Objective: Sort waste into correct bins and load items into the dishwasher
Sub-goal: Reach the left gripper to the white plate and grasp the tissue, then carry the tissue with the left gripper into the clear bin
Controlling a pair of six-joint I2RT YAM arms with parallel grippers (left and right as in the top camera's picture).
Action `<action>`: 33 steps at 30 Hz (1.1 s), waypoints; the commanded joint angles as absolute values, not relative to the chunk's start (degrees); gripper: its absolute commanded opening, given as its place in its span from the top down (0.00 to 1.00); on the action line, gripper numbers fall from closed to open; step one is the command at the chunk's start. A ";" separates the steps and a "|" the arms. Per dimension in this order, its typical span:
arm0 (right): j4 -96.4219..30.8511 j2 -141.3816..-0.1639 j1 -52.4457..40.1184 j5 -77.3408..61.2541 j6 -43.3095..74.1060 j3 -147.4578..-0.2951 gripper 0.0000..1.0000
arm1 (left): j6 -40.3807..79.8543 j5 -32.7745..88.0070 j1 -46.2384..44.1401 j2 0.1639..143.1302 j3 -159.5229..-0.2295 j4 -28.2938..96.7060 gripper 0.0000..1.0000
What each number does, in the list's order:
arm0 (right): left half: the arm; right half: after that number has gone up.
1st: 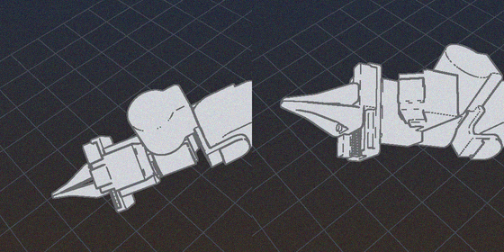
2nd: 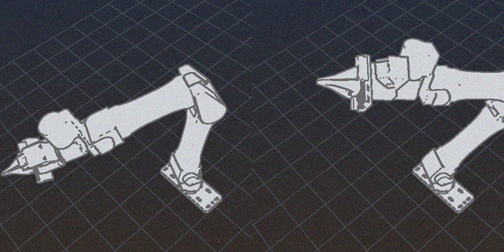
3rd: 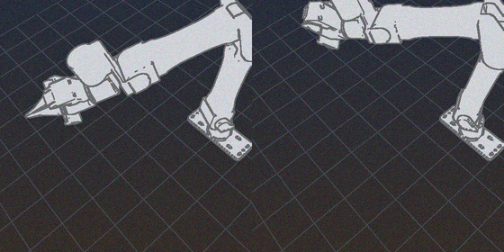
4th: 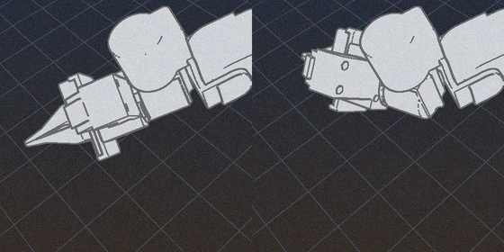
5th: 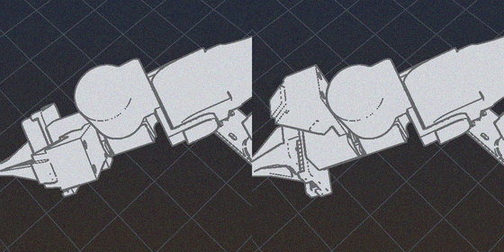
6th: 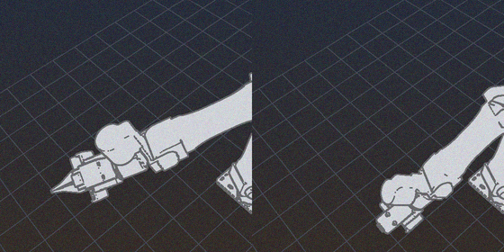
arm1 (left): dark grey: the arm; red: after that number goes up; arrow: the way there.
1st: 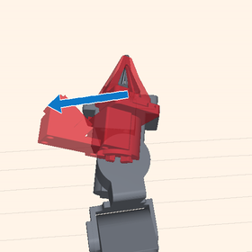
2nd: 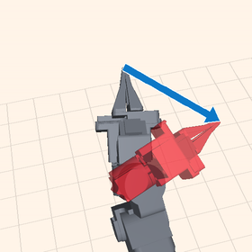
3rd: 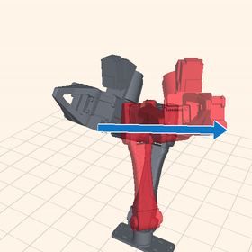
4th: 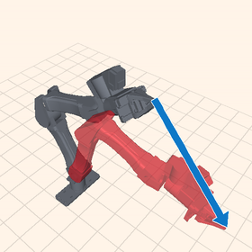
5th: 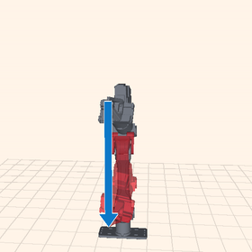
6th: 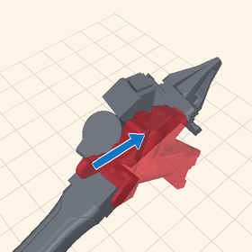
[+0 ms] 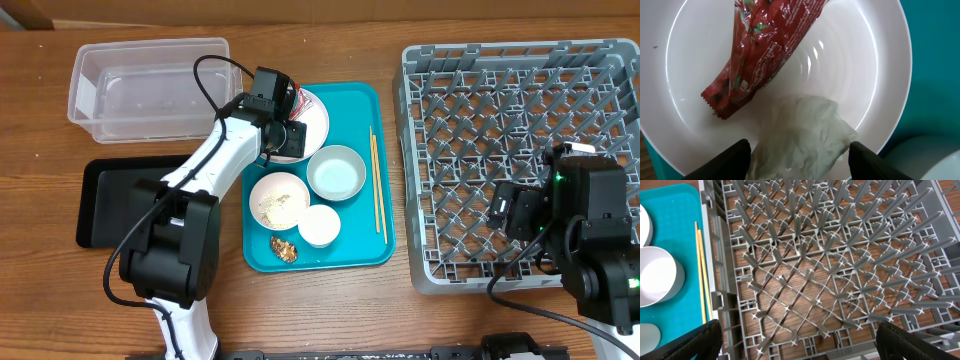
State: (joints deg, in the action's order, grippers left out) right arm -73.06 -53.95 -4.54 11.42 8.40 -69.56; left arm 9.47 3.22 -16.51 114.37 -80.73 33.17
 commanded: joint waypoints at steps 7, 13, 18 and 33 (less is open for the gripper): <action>-72.99 -53.76 -4.32 12.19 8.84 -70.89 0.00 | 9.87 2.33 -16.58 115.09 -81.36 34.46 0.45; -73.17 -53.76 -4.32 12.19 8.82 -70.89 0.00 | 9.87 2.35 -16.60 115.09 -81.36 35.68 0.68; -73.23 -53.76 -4.32 12.19 8.82 -70.89 0.00 | 9.87 2.35 -16.58 115.09 -81.38 35.73 0.96; -73.19 -53.76 -4.32 12.19 8.82 -70.89 0.00 | 9.87 -2.31 -11.49 104.86 -93.97 35.68 0.96</action>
